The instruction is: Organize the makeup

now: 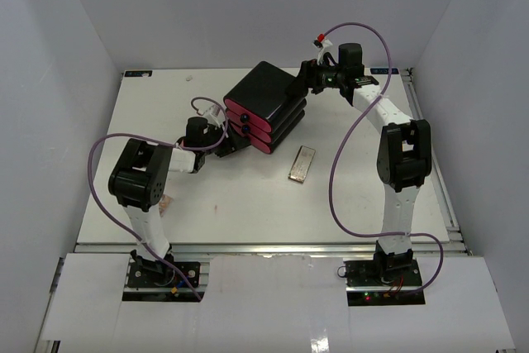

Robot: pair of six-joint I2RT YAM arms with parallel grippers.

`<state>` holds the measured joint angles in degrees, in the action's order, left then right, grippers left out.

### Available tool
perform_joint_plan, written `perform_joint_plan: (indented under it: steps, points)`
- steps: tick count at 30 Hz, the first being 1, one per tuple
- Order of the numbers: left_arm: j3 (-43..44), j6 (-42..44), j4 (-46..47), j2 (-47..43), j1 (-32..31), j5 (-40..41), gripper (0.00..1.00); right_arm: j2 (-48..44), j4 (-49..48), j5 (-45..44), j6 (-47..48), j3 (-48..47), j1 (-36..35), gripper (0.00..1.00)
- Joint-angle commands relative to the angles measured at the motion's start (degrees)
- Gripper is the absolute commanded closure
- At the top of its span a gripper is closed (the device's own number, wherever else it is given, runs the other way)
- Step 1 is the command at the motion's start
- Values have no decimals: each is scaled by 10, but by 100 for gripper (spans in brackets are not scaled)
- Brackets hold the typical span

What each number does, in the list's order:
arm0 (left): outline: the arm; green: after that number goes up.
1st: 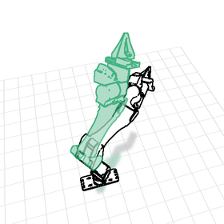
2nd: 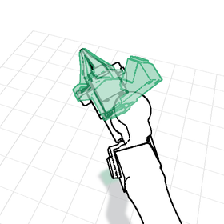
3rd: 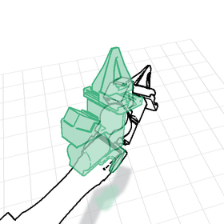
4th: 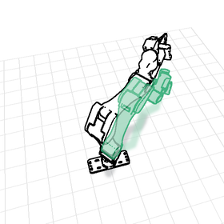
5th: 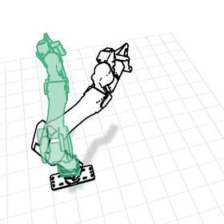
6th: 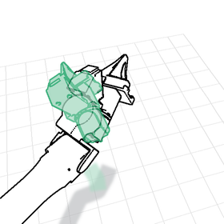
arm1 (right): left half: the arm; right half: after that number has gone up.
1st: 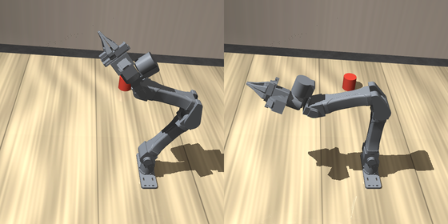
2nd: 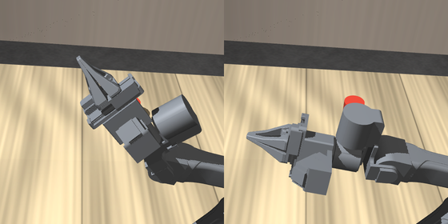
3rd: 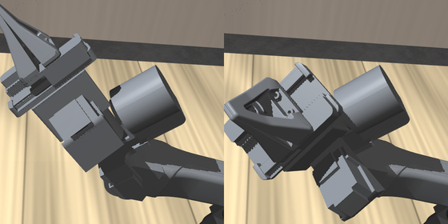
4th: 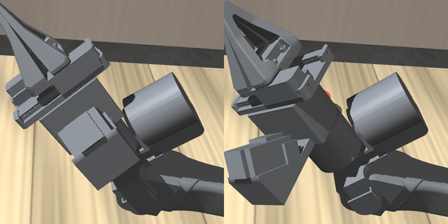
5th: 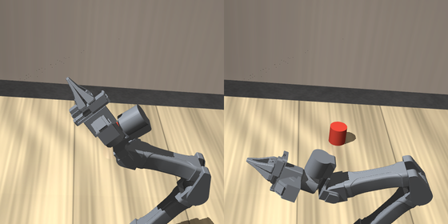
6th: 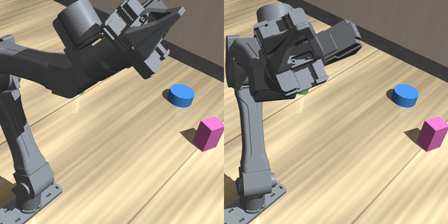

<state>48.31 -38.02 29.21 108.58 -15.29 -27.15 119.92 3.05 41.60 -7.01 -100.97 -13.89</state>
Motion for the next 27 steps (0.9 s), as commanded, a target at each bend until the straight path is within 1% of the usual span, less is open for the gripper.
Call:
perform_joint_plan:
  steps: [1,4,8,9,11,13,14,18,22,24,27]
  points:
    - [28,1,10,14,0,-7,37,-23,13,27,2,9,-2,14]
    - [40,-3,9,34,1,-8,46,-24,13,28,2,11,-2,14]
    - [43,-5,13,42,3,-8,52,-28,13,26,5,17,-2,14]
    - [41,-4,13,40,3,-9,53,-28,13,26,5,18,-2,14]
    - [28,-1,11,28,4,-10,60,-30,14,25,5,20,-2,14]
    - [11,4,15,12,4,-9,65,-31,14,25,6,21,-2,14]
    - [-7,7,14,-4,4,-6,66,-32,14,23,6,21,-2,14]
    - [-75,24,-2,-72,4,5,66,-36,16,19,10,27,0,14]
    - [-175,24,-9,-167,4,16,65,-42,17,17,15,35,6,14]
    - [-207,23,-15,-199,4,25,64,-43,17,16,17,38,6,14]
    - [-225,25,-15,-223,5,35,60,-43,17,11,21,37,7,14]
